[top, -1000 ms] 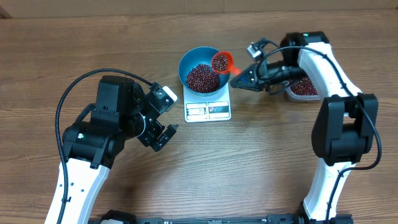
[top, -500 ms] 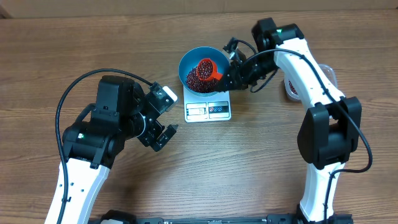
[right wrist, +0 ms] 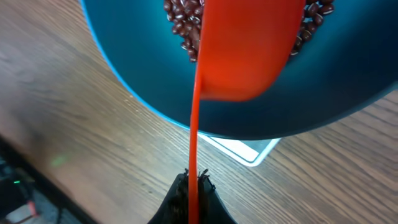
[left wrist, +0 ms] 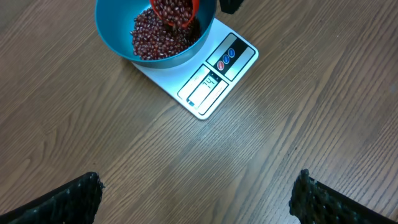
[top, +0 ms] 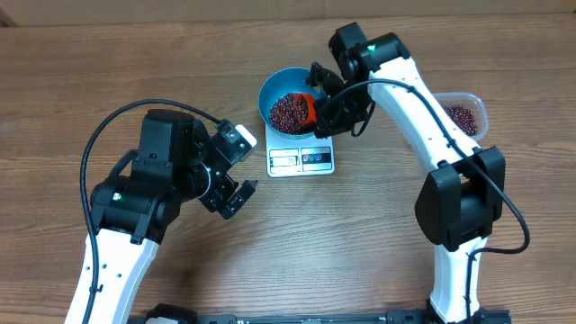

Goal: Scoop item into bowl and weigh 150g on scale
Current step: 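Tilt the red scoop with the right gripper to pour beans into the bowl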

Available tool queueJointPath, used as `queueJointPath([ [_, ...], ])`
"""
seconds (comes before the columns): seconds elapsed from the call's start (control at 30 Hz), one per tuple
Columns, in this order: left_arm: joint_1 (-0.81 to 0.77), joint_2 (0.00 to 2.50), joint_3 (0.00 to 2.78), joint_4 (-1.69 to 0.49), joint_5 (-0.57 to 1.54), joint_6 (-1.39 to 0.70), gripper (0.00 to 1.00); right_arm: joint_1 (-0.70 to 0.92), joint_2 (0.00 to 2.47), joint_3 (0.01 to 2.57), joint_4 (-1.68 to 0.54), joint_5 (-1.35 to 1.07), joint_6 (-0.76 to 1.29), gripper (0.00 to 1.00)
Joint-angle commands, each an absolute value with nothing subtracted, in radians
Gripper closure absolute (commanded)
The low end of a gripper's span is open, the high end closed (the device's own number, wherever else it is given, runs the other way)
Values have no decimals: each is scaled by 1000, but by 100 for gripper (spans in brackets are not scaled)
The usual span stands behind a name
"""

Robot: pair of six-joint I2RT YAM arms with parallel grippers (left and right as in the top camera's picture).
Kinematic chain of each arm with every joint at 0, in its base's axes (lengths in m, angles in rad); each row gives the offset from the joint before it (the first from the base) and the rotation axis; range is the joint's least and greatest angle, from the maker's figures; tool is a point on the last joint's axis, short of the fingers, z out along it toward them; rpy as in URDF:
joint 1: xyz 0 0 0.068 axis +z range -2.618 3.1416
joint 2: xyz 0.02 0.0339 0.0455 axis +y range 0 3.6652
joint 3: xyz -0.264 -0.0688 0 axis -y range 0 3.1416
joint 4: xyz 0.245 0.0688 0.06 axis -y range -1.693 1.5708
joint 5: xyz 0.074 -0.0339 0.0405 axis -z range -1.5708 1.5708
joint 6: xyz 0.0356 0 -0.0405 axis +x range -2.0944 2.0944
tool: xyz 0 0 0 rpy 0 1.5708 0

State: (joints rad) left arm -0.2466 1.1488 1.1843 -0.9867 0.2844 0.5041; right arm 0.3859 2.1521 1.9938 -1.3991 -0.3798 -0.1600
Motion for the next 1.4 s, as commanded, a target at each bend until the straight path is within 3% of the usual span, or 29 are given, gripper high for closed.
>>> queueJointPath([
  [0.0, -242, 1152, 1207, -983, 284, 493, 0, 404, 2141, 2025, -1395, -307, -153, 96],
  [0.7, -242, 1152, 1207, -983, 284, 493, 0, 404, 2141, 2101, -1390, -278, -165, 96],
  [1.37, -242, 1152, 1207, -983, 284, 493, 0, 489, 2138, 2111, -1367, 75, -164, 96],
])
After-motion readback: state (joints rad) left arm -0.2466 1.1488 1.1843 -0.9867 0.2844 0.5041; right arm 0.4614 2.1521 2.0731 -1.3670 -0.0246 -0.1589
